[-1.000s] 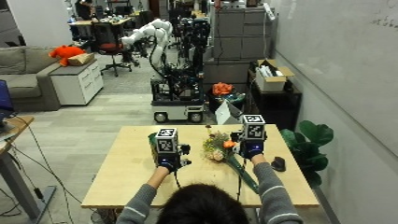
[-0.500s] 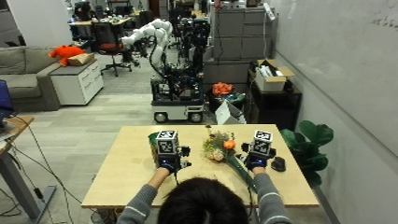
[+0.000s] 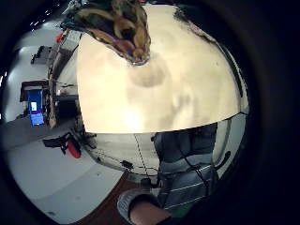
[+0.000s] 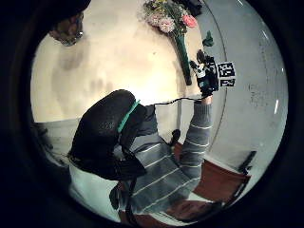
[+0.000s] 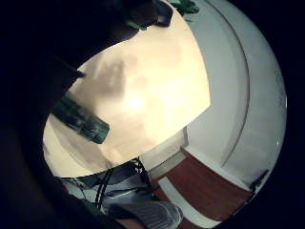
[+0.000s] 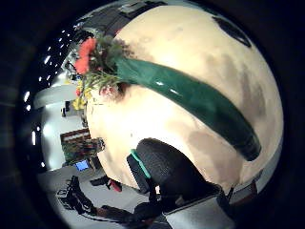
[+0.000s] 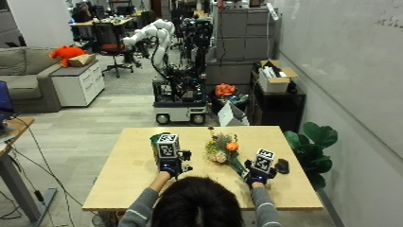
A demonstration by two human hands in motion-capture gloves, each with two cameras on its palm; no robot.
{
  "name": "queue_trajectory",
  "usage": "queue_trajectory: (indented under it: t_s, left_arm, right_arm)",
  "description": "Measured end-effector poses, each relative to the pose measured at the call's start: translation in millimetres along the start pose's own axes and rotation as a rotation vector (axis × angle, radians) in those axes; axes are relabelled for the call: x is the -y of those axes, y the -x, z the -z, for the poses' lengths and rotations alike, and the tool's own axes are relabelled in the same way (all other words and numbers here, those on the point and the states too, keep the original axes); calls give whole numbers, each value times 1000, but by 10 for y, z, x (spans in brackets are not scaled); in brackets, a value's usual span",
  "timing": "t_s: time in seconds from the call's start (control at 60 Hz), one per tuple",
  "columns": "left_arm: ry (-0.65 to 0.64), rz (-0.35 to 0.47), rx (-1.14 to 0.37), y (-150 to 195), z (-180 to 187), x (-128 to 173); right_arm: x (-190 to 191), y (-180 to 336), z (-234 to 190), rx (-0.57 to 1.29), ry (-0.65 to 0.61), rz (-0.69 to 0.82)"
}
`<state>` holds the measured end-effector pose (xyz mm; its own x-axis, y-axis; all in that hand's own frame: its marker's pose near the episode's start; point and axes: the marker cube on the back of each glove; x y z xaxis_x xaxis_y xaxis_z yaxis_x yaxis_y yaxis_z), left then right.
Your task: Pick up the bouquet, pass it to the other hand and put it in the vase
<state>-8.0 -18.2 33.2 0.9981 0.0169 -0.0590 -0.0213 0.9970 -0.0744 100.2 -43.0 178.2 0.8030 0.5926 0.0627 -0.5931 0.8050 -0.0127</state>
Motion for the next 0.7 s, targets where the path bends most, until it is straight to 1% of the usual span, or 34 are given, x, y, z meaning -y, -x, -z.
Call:
queue_trajectory:
  t_s: [0.1,0.167,0.233,0.333,0.433,0.517,0.6,0.7]
  left_arm:
    - [16,6,0,45,-57,30]
    - [12,10,-6,86,-97,91]
    - [14,7,-11,87,-81,45]
    - [20,7,-9,113,-106,66]
    - [26,12,-10,107,-92,24]
    - [18,20,-9,118,-95,42]
    - [27,15,-5,117,-107,46]
    - [24,11,-6,122,-143,96]
  right_arm:
    - [-3,21,-126,6,7,-5]
    - [-34,-2,-225,-15,55,-34]
    - [3,-19,-284,-21,38,-40]
    - [59,-42,-371,-24,23,-55]
    - [46,-72,-465,-45,62,-88]
    - [28,-58,-509,-41,74,-67]
    - [50,-79,-527,-41,44,-96]
    - [59,-49,-527,-19,32,-52]
